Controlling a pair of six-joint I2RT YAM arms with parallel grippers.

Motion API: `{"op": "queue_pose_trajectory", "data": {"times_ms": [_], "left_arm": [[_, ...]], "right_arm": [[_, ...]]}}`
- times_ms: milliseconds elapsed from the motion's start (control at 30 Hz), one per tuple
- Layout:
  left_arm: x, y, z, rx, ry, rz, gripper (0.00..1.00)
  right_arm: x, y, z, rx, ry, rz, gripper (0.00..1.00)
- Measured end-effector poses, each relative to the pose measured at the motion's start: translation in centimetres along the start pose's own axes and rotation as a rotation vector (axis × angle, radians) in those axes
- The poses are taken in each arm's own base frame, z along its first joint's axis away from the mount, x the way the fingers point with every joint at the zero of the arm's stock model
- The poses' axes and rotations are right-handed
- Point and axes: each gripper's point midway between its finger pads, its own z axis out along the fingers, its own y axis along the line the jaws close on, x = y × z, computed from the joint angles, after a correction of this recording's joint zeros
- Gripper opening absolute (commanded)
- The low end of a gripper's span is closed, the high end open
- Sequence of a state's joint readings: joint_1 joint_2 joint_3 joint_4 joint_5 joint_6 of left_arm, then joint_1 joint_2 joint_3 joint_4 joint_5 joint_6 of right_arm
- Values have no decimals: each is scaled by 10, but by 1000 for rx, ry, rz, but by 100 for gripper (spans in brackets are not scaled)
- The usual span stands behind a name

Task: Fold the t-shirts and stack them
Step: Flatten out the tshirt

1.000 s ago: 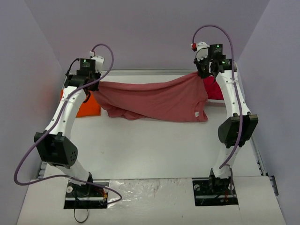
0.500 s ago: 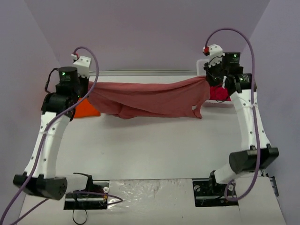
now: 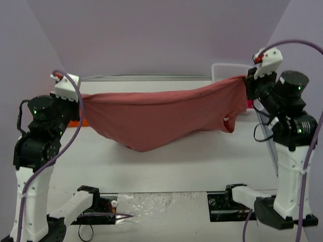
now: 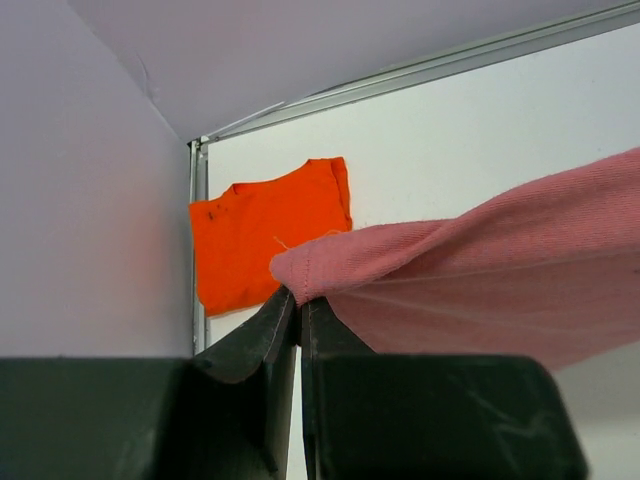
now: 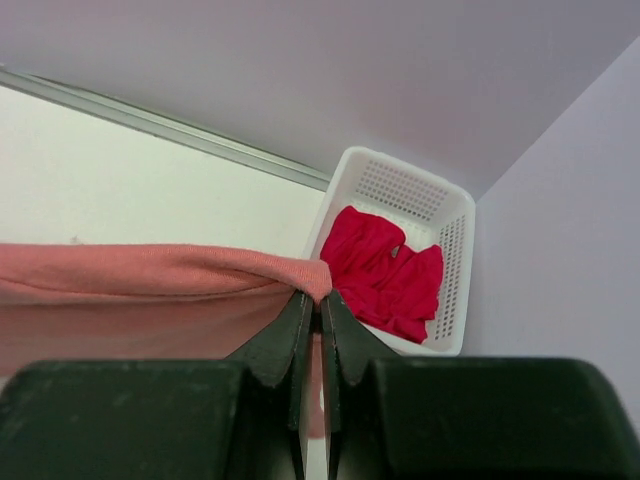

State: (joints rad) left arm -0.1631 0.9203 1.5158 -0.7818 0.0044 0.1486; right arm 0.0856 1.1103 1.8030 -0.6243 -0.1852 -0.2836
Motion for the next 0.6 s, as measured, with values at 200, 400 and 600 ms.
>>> {"op": "queue_pose_trajectory", "data": {"times_ms": [200, 400, 600], "left_arm": [[-28, 6, 55, -18, 28, -3, 2], [-4, 2, 185, -49, 179, -17, 2], [91, -19, 290, -50, 439, -1, 2]], "right_arm": [[30, -9, 90, 12, 142, 15, 0], [121, -4, 219, -11, 377, 36, 0], [179, 1, 298, -22, 475, 42, 0]]}}
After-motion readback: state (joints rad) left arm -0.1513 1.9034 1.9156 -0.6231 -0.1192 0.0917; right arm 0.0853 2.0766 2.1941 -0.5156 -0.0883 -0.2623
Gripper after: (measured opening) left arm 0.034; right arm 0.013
